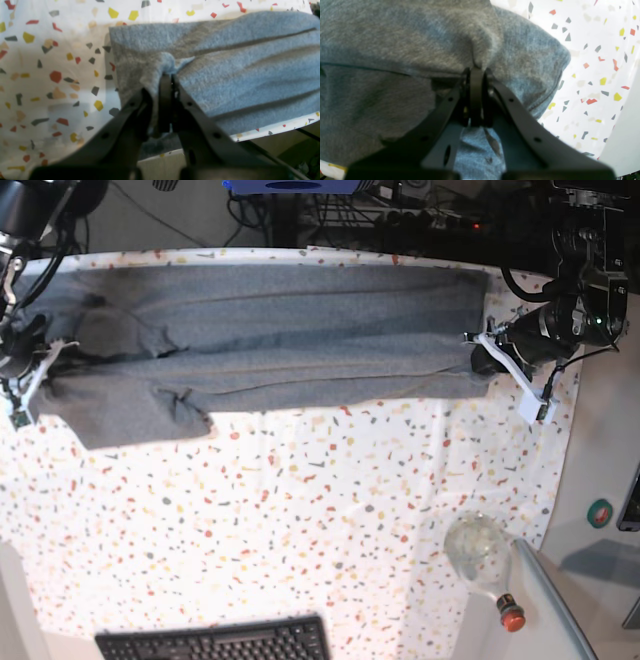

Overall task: Layout the t-shirt on the table in an organized manner, then fold the t-shirt properly
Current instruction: 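Drag the held edge across the shirt body with both grippers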

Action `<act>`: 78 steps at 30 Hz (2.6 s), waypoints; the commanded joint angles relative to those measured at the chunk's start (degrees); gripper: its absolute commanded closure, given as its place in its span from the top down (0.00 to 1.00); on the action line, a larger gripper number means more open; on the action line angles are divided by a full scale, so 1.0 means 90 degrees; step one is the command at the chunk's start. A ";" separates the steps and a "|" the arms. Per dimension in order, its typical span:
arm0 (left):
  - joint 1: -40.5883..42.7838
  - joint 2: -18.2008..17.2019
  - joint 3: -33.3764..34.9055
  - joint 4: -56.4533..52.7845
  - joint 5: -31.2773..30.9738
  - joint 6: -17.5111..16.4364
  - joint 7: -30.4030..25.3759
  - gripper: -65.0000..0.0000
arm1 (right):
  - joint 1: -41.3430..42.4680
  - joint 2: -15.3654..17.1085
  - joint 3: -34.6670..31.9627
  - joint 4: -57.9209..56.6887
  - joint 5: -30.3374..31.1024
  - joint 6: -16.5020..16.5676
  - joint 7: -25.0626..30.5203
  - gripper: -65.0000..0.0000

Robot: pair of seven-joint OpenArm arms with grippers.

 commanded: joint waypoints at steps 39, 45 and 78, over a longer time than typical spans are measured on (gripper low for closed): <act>0.0158 0.0319 -0.0648 -0.0089 0.1193 0.0009 -0.0088 0.77 | -0.0163 -0.0197 0.0707 0.0759 0.0015 -0.0008 -0.0167 0.67; 0.0363 0.0446 -0.1420 0.0624 0.0412 0.0009 -0.0088 0.38 | 0.0042 -0.0441 0.1381 0.1111 0.0024 0.0006 -0.0089 0.33; -0.2294 0.1540 0.0583 -0.2980 0.3098 0.0009 -0.0909 0.00 | 0.2631 0.0751 0.0170 -0.5063 -0.0005 -0.1601 0.2177 0.00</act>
